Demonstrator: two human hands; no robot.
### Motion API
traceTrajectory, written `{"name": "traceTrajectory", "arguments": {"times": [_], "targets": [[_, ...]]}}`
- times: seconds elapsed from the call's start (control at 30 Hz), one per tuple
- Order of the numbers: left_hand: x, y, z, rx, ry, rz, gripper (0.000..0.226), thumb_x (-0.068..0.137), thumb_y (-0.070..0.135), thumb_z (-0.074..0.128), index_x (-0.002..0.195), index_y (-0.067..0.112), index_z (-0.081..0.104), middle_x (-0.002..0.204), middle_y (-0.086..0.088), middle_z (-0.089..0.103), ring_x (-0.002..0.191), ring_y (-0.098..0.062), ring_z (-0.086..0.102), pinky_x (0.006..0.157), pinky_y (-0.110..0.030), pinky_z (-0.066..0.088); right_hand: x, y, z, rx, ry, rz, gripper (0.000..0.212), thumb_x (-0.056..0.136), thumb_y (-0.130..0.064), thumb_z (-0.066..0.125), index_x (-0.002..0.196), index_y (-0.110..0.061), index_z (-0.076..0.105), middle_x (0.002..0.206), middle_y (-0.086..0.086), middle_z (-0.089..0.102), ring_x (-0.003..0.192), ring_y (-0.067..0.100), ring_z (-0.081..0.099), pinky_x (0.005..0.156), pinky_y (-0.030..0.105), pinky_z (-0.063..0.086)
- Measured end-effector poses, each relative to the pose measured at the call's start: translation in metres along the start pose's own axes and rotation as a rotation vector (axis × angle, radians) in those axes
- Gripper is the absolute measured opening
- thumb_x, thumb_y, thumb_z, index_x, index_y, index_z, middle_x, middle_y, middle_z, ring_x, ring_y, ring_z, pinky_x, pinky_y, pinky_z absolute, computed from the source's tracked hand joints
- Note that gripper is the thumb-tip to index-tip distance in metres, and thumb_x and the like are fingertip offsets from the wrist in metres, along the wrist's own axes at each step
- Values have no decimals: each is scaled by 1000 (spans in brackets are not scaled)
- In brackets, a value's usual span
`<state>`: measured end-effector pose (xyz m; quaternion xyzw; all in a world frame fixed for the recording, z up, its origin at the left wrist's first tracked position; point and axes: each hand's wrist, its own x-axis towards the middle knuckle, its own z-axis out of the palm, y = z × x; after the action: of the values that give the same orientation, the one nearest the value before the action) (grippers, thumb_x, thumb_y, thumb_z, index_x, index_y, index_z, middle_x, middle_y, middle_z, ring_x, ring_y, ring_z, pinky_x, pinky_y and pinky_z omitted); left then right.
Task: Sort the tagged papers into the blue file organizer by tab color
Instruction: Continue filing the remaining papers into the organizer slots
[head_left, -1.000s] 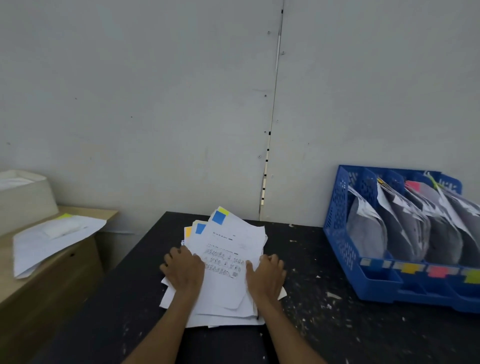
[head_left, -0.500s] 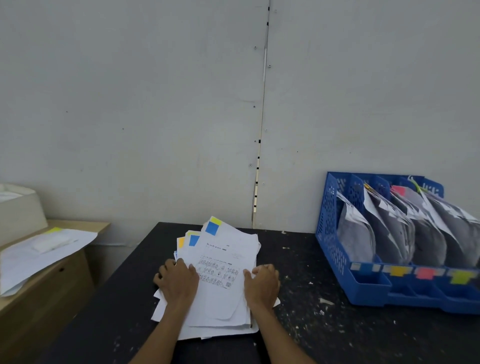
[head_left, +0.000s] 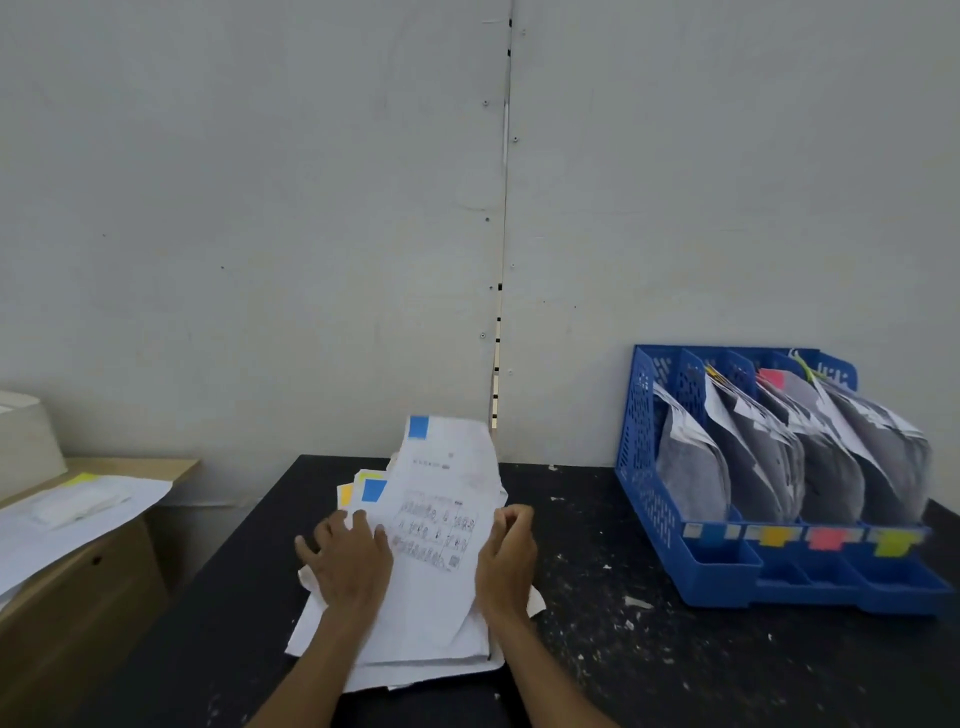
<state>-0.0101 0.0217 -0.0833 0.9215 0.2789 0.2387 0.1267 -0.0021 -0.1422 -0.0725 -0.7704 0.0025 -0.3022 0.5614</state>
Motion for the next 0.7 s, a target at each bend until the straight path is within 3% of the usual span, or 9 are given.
{"name": "traceTrajectory", "arguments": {"times": [0.07, 0.2, 0.3, 0.4, 0.47, 0.5, 0.6, 0.7], "targets": [[2, 21, 2, -130, 84, 123, 36, 92, 32, 54, 117, 10, 67, 124, -16, 61, 116, -38, 54, 107, -62, 26, 9, -13, -13, 124, 66, -40, 12, 101, -16, 39, 89, -17, 42, 67, -6, 48, 53, 6, 46, 47, 17, 32], [-8, 98, -15, -472, -143, 309, 51, 96, 52, 42, 139, 25, 48, 141, -3, 49, 128, -26, 45, 108, -46, 32, 39, -36, -53, 214, 266, -154, 14, 102, -23, 35, 93, -14, 39, 61, -2, 44, 46, 7, 43, 39, 15, 26], [-23, 172, -33, -798, -328, 505, 51, 95, 61, 35, 134, 32, 49, 133, 1, 57, 118, -16, 56, 100, -43, 48, 61, -49, -91, 243, 364, -216, 20, 102, -29, 40, 104, -10, 44, 73, -3, 57, 54, -3, 50, 46, 6, 35], [-43, 245, -43, -1016, -522, 576, 49, 97, 58, 33, 124, 25, 55, 119, -3, 64, 107, -16, 63, 94, -38, 52, 86, -47, -135, 143, 366, -214, 46, 93, -34, 58, 131, -11, 45, 96, -11, 64, 77, -8, 60, 62, 3, 45], [-56, 285, -50, -1039, -647, 590, 36, 102, 43, 36, 121, 21, 58, 118, -2, 64, 109, -19, 62, 97, -38, 49, 101, -40, -161, 4, 410, -260, 48, 91, -29, 63, 134, -12, 50, 105, -6, 66, 90, 5, 64, 72, 13, 51], [-62, 305, -55, -1083, -722, 580, 39, 103, 43, 35, 128, 21, 55, 126, -2, 61, 115, -18, 58, 101, -38, 45, 110, -35, -175, -53, 453, -293, 42, 91, -25, 63, 129, -10, 55, 108, 1, 68, 94, 13, 66, 76, 19, 52], [-80, 355, -81, -1257, -1032, 386, 61, 96, 63, 29, 147, 30, 35, 146, 3, 42, 132, -21, 43, 104, -46, 39, 137, -20, -212, -173, 578, -391, 26, 92, -14, 61, 114, 1, 64, 102, 13, 71, 91, 17, 66, 77, 15, 46], [-82, 384, -92, -1300, -1123, 301, 68, 95, 67, 24, 152, 30, 22, 156, -4, 29, 140, -29, 32, 105, -54, 35, 152, -11, -232, -188, 565, -408, 34, 99, -28, 49, 113, 0, 62, 98, 12, 70, 85, 20, 67, 70, 25, 54]]}}
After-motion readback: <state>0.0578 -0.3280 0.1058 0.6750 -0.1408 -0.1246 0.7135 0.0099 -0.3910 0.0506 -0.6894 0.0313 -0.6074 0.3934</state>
